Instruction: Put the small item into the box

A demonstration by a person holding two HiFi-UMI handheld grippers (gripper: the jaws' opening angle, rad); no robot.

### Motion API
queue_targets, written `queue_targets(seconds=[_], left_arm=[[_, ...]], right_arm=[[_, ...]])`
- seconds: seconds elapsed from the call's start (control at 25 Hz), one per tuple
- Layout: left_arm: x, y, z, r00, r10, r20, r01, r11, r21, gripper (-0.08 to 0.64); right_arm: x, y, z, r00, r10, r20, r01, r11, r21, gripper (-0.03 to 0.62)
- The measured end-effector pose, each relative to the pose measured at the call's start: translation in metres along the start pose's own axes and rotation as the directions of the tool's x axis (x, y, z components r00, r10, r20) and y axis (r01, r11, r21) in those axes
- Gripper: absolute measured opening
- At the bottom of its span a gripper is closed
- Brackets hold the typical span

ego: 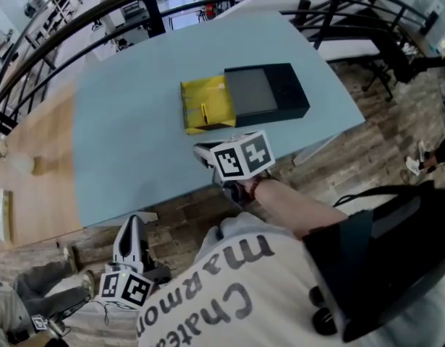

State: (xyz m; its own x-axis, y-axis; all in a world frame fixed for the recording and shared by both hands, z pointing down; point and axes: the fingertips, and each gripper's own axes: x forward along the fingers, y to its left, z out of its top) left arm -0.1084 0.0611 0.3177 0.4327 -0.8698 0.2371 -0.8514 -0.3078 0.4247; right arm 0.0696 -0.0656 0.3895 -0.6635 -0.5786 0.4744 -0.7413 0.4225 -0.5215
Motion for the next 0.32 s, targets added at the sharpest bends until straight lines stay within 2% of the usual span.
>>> queue_targets(seconds=[0.32], left_arm=[[0.004,-0.0093,0.0007,1.0,-0.022,-0.004,0.022,1.0,-0.001,0.002]], right_arm=[[-0.011,-0.0082,0.0003,1.0,-0.024,0.006,0.024,1.0,0.005,0.041]])
